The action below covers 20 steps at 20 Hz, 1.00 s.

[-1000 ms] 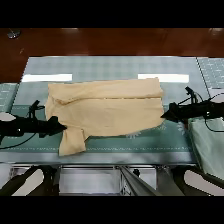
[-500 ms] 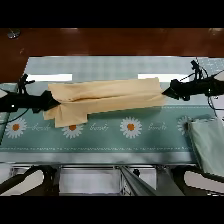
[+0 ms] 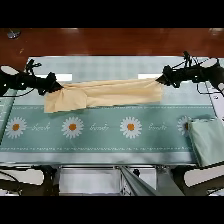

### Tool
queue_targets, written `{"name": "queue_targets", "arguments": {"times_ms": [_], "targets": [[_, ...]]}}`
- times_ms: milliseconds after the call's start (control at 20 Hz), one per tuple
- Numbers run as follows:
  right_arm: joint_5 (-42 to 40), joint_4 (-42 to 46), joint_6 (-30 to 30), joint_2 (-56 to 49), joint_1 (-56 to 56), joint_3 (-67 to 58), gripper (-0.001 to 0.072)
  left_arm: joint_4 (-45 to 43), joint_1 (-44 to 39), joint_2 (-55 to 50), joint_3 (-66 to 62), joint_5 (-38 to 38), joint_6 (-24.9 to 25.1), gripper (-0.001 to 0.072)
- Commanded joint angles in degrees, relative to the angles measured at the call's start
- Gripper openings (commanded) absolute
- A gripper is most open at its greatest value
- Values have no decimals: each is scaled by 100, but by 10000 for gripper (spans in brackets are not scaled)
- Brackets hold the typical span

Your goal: Fold the shirts.

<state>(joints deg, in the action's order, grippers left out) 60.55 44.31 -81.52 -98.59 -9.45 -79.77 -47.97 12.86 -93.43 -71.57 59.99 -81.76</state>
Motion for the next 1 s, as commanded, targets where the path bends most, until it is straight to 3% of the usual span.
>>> {"name": "queue_targets", "arguments": {"times_ms": [0,350,400,450,500,550,650,750,850,950], "targets": [[-76,-87,-245,-564,63,-568,26,0,-105,-527,-575,-92,-105,28],[-216,-103,-385,-831,44,-874,26,2,-109,-748,-754,-179,-101,30],[-214,-107,-382,-839,46,-872,83,0,-107,-745,-754,-136,-103,64],[-192,-118,-372,-837,33,-874,425,-2,-103,-743,-776,39,-98,348],[-44,-153,-195,-833,-26,-931,625,-122,-59,-743,-872,380,-24,685],[199,-125,-74,-833,-129,-1043,626,-479,33,-743,-1069,844,20,700],[752,76,7,-831,-474,-1207,626,-1714,323,-634,-1384,1683,-378,698],[1252,352,-66,-833,-837,-1161,625,-2712,673,-227,-1261,1856,-516,698],[1405,813,-254,-839,-970,-1043,625,-2732,1012,372,-739,1327,-511,698],[1392,782,-203,-909,-916,-927,625,-2221,1143,1220,249,256,-435,698]]}}
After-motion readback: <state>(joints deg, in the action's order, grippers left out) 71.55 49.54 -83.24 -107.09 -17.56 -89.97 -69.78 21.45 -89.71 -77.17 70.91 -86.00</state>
